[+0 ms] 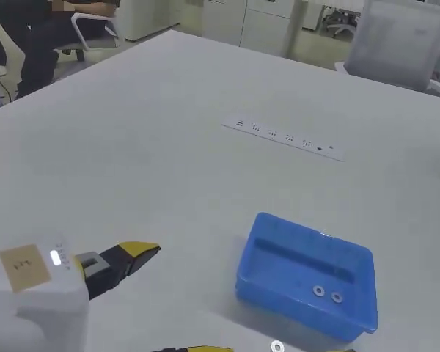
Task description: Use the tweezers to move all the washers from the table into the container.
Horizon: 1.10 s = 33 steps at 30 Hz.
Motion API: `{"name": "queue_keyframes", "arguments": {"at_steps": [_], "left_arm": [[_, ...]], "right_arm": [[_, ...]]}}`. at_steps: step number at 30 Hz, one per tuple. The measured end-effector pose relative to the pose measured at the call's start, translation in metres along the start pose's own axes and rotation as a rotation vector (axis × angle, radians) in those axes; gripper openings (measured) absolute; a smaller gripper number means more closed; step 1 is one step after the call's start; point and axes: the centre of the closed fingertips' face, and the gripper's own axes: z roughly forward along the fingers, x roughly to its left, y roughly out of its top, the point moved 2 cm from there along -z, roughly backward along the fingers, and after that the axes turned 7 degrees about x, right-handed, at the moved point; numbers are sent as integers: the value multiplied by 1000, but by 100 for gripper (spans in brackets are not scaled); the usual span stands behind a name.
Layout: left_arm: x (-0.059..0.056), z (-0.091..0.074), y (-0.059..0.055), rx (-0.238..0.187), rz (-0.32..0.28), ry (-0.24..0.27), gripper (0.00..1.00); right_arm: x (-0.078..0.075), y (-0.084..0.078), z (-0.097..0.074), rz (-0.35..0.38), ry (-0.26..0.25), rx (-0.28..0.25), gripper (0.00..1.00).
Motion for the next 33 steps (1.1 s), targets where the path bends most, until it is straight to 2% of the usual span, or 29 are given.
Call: {"name": "queue_keyframes", "arguments": {"at_steps": [3, 9, 11, 17, 24, 33], "left_arm": [[0, 0, 0, 0, 3, 0, 75], [2, -1, 0, -4, -2, 5, 75], [3, -1, 1, -8, -7, 8, 75], [4, -2, 1, -13, -10, 13, 74], [4, -2, 1, -15, -11, 12, 74], [5, -3, 1, -20, -14, 18, 74]], "right_arm": [[-1, 2, 1, 19, 7, -7, 3], [-13, 2, 1, 257, 22, -33, 3], [-17, 5, -2, 278, 23, -61, 3], [-23, 20, -17, 297, 15, -101, 3], [-32, 40, -31, 271, -17, -144, 3], [-45, 64, -36, 257, -35, -198, 3]]}}
